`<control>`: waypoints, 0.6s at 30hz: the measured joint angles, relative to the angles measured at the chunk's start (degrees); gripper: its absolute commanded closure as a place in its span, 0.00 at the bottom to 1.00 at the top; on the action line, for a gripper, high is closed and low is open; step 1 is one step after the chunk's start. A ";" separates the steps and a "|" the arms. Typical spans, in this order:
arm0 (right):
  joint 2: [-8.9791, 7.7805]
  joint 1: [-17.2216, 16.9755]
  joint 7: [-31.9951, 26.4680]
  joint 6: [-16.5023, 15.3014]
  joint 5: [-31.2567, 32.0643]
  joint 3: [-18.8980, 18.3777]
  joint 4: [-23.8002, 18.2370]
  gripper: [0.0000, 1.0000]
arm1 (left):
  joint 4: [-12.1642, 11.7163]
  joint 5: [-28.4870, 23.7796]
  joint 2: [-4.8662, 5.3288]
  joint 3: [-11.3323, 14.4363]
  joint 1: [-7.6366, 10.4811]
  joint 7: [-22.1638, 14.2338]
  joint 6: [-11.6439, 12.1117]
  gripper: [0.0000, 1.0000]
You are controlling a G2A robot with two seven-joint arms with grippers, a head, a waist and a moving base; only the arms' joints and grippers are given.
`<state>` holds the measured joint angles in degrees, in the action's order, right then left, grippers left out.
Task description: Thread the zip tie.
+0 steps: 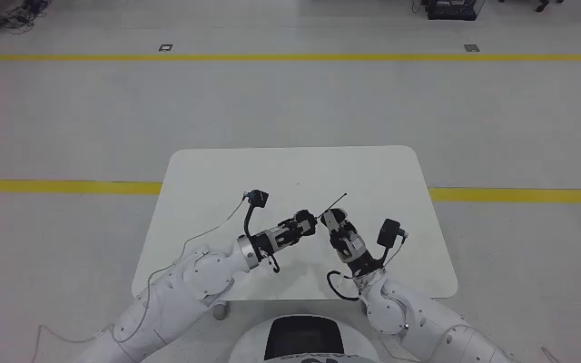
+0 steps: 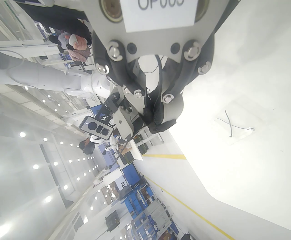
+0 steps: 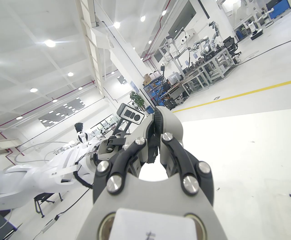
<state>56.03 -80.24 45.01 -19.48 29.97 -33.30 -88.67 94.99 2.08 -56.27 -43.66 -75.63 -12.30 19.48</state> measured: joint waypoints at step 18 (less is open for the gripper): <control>0.18 -0.31 -0.35 0.00 0.50 -0.32 -0.17 1.00 | 0.00 0.00 0.00 0.00 0.00 0.00 0.00 1.00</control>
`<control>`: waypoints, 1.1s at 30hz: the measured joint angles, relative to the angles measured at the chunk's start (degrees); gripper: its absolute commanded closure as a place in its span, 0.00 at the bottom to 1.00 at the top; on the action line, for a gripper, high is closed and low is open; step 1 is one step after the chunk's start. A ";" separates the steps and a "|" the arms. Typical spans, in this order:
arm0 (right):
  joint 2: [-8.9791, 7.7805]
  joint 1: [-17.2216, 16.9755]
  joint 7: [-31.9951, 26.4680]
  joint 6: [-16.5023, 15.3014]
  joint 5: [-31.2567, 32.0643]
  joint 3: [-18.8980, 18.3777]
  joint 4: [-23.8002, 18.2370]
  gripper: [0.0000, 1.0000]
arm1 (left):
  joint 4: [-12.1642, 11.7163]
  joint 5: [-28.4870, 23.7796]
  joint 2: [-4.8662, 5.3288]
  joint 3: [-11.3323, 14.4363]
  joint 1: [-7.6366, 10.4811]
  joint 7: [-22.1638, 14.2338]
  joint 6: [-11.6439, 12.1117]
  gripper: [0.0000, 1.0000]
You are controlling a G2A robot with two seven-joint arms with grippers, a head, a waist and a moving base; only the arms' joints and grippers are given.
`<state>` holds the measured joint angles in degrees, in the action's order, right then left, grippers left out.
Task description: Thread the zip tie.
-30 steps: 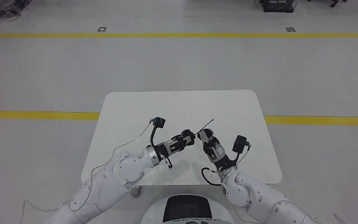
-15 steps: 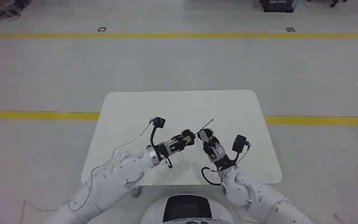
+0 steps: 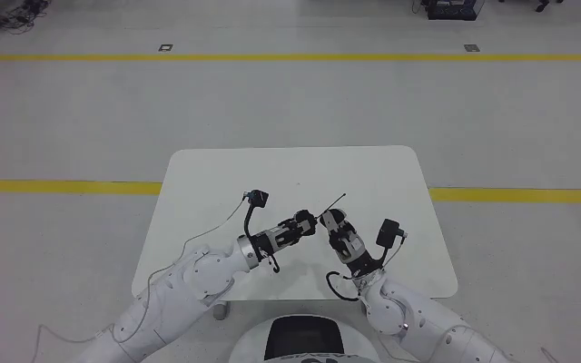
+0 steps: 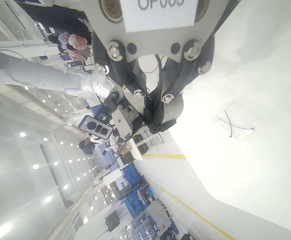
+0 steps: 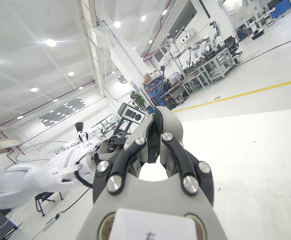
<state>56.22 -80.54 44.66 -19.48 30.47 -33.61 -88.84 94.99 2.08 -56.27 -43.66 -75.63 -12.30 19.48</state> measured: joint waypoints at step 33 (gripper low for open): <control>1.08 -0.25 0.08 0.00 1.16 -0.87 0.82 1.00 | 0.00 0.00 0.00 0.00 0.00 0.00 0.00 1.00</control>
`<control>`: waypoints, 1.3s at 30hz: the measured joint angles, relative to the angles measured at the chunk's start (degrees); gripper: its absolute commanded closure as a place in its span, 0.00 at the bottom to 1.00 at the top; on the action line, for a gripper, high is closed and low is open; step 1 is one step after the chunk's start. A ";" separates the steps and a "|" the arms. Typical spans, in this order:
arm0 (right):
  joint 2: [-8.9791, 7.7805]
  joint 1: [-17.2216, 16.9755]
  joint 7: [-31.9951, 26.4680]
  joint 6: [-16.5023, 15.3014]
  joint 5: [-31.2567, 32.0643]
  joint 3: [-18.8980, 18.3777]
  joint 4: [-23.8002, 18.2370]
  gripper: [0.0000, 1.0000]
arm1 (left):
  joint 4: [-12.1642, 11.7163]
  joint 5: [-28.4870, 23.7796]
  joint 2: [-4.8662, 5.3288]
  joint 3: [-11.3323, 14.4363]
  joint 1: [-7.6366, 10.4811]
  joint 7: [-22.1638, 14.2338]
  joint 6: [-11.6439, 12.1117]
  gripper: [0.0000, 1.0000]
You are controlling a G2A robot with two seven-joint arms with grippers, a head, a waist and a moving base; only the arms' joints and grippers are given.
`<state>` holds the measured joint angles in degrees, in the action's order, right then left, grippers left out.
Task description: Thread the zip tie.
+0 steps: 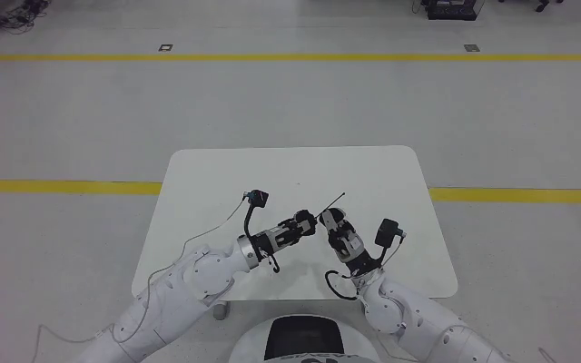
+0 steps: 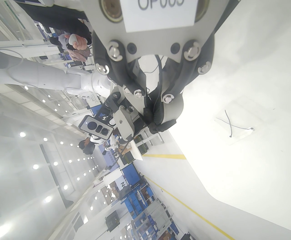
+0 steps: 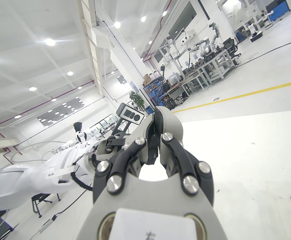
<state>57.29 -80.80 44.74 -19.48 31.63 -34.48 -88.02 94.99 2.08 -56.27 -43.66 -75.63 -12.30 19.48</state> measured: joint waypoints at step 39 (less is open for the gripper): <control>0.68 -2.00 -1.33 0.00 4.05 -2.48 1.03 1.00 | 0.00 0.00 0.00 0.00 0.00 0.00 0.00 1.00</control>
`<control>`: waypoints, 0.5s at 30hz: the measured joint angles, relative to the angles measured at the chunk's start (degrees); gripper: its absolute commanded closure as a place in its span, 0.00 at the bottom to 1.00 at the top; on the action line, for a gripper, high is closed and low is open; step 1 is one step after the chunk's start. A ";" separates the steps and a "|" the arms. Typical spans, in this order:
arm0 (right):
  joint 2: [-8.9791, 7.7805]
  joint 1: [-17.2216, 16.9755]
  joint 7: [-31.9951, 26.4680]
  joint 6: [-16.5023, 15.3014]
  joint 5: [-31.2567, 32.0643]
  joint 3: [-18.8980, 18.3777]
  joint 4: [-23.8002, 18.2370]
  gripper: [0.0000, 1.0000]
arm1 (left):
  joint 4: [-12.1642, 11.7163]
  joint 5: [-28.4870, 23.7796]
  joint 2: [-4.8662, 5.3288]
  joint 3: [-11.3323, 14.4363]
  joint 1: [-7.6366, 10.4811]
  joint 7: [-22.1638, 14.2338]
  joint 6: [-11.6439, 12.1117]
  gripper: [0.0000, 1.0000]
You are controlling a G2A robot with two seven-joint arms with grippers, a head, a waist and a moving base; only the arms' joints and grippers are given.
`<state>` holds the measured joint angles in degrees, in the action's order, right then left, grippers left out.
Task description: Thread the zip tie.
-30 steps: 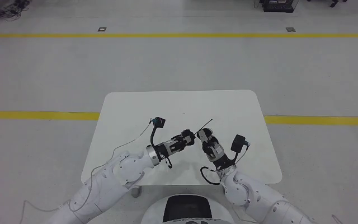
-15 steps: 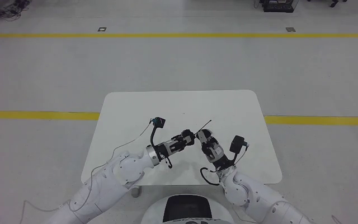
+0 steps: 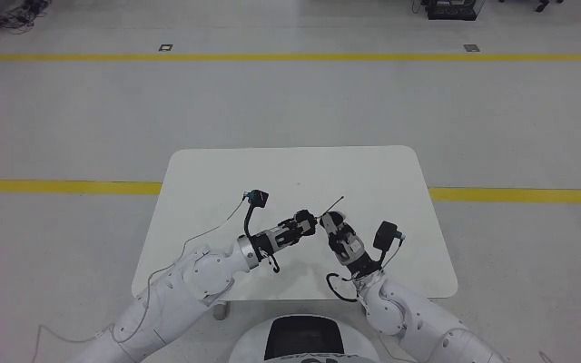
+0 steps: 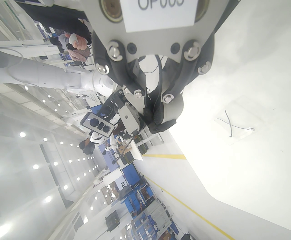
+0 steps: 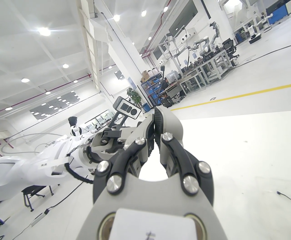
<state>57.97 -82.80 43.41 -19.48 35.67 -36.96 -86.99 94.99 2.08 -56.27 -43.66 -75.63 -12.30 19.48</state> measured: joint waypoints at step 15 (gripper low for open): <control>0.82 -0.70 -0.95 0.00 2.02 -1.44 0.63 1.00 | 0.00 0.00 0.00 0.00 0.00 0.00 0.00 1.00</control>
<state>58.79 -83.50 42.46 -19.48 37.69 -38.40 -86.36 94.99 2.08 -56.27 -43.66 -75.63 -12.30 19.48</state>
